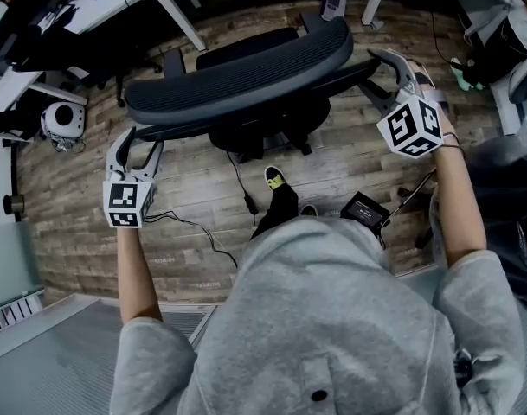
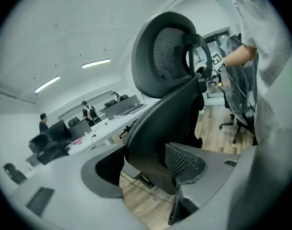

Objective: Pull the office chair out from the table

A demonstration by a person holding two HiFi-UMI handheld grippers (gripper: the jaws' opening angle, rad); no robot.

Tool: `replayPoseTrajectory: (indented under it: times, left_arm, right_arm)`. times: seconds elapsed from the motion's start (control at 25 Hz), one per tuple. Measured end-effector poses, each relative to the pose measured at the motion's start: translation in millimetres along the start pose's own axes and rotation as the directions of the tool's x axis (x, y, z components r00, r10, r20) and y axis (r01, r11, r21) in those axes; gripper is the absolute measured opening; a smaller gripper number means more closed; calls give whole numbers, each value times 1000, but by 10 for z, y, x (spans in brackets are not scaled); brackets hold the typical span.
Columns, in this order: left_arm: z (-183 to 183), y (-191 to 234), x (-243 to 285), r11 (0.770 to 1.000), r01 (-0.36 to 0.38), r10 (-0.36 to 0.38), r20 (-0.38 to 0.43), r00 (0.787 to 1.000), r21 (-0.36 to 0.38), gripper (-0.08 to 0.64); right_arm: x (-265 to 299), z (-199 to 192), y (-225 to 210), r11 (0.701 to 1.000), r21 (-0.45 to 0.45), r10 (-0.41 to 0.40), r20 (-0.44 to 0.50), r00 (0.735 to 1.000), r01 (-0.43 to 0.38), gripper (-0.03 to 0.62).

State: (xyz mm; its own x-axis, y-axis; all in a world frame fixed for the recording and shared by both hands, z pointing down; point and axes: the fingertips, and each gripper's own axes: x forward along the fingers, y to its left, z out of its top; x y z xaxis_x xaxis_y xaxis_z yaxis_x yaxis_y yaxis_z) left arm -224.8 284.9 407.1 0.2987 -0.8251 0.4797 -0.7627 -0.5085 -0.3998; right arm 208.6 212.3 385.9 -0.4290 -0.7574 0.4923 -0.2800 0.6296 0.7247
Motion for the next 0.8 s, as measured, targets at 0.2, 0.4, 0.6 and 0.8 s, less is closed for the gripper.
replayPoseTrajectory:
  times: [0.2, 0.4, 0.6, 0.8]
  left_arm:
    - [20, -69, -339, 913, -145, 212, 137, 968, -382, 258]
    - [398, -634, -561, 868, -127, 267, 234, 935, -481, 251]
    - [876, -1112, -607, 892, -106, 239, 257, 937, -440, 34]
    - [1071, -1373, -577, 882, -129, 239, 195, 951, -454, 12]
  right_arm:
    - [-431, 106, 58, 970, 190, -159, 42, 986, 149, 242]
    - [-865, 440, 302, 876, 457, -240, 137, 961, 154, 160]
    - [-1184, 655, 346, 729, 680, -298, 220, 929, 73, 63]
    - [-1282, 660, 463, 499, 857, -277, 301, 913, -131, 55]
